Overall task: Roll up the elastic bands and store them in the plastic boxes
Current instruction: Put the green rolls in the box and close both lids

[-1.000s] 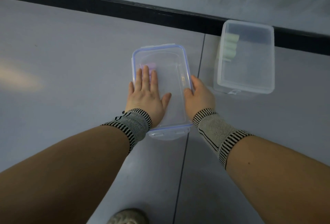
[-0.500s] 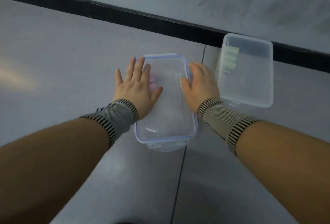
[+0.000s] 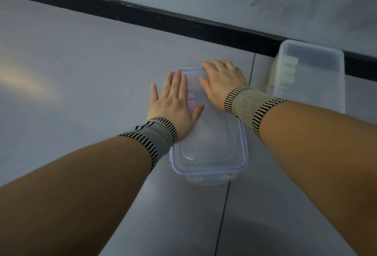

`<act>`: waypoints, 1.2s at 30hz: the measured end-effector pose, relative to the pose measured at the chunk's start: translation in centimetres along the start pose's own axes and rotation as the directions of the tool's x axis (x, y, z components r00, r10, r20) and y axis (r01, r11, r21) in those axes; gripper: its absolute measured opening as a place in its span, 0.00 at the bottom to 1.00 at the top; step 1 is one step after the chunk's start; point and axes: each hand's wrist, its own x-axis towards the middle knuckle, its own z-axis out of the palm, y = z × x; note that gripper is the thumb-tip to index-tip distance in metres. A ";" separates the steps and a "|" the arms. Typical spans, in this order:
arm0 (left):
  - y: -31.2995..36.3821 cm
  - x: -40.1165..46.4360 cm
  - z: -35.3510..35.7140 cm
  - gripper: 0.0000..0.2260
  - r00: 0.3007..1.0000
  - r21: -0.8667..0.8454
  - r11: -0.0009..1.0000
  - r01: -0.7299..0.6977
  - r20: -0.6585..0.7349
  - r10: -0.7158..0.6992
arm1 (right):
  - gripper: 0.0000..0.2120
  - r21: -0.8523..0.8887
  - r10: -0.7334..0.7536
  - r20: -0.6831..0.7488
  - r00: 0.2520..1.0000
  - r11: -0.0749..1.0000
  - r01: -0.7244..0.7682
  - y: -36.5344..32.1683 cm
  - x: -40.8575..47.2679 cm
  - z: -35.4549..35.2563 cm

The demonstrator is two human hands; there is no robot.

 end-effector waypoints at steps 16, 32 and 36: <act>0.1 -3.4 -3.6 0.31 0.996 -0.056 0.995 -0.085 0.013 0.086 | 0.32 -0.079 -0.157 0.051 0.986 0.984 0.160 0.2 -8.9 -2.2; 1.5 -11.0 0.5 0.40 0.929 0.125 0.957 -0.262 0.303 0.215 | 0.44 -0.144 -0.173 0.301 0.938 0.964 0.224 0.2 -17.4 2.1; 1.6 -11.0 1.0 0.38 0.939 0.133 0.960 -0.247 0.277 0.203 | 0.42 -0.165 -0.177 0.229 0.957 0.962 0.218 0.0 -17.4 3.3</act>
